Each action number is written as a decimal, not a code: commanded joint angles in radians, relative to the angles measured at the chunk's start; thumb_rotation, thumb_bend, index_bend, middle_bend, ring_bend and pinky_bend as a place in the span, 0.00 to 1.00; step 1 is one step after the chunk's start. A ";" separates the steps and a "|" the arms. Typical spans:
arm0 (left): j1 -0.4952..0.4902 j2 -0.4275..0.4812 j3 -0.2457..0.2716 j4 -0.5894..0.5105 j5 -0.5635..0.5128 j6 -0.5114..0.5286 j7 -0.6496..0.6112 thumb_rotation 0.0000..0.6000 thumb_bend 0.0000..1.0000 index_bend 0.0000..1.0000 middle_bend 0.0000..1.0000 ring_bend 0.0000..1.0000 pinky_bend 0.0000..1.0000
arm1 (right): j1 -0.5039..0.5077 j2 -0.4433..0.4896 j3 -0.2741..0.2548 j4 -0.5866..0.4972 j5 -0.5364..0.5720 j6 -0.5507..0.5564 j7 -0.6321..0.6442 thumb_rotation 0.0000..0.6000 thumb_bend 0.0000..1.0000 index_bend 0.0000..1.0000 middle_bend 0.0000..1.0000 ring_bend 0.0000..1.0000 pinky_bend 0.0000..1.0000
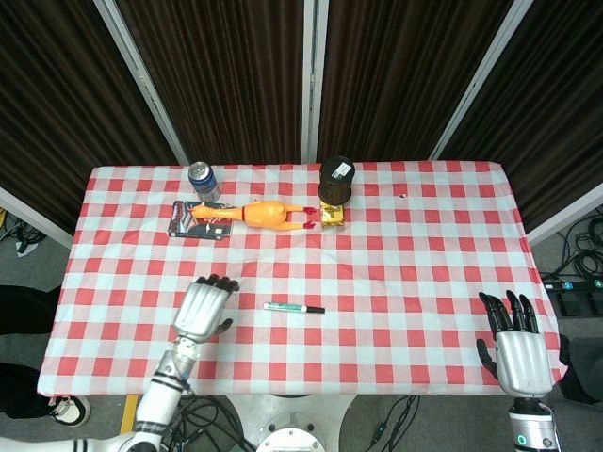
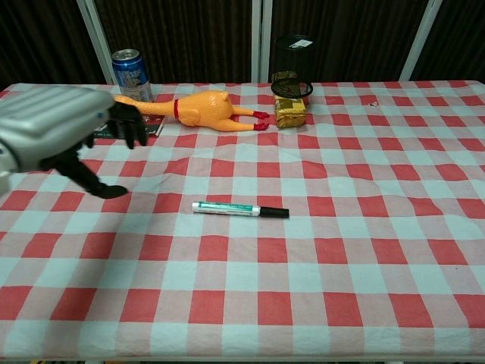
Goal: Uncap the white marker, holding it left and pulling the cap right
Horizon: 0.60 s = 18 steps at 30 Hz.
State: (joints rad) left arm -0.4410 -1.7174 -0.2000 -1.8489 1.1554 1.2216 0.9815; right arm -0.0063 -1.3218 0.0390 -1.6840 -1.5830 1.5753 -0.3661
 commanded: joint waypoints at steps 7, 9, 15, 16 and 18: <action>-0.218 -0.230 -0.100 0.083 -0.286 -0.013 0.245 1.00 0.19 0.37 0.47 0.71 0.70 | 0.000 0.006 -0.004 -0.001 0.008 -0.008 -0.007 1.00 0.25 0.12 0.18 0.00 0.03; -0.245 -0.251 -0.102 0.109 -0.310 -0.018 0.245 1.00 0.19 0.38 0.47 0.76 0.73 | 0.001 0.005 -0.003 0.003 0.016 -0.015 -0.005 1.00 0.25 0.12 0.18 0.00 0.03; -0.312 -0.299 -0.116 0.206 -0.388 -0.016 0.265 1.00 0.22 0.40 0.47 0.83 0.80 | 0.008 0.003 0.002 0.010 0.024 -0.024 0.000 1.00 0.25 0.12 0.18 0.00 0.03; -0.324 -0.305 -0.121 0.217 -0.413 -0.004 0.284 1.00 0.22 0.40 0.47 0.83 0.80 | 0.008 0.003 0.002 0.012 0.026 -0.025 0.001 1.00 0.25 0.12 0.18 0.00 0.03; -0.340 -0.312 -0.124 0.230 -0.441 0.015 0.307 1.00 0.23 0.41 0.47 0.84 0.80 | 0.010 0.002 0.003 0.015 0.030 -0.027 0.003 1.00 0.25 0.12 0.18 0.00 0.03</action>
State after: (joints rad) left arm -0.7577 -2.0146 -0.3155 -1.6393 0.7459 1.2169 1.2621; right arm 0.0030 -1.3196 0.0420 -1.6695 -1.5530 1.5484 -0.3636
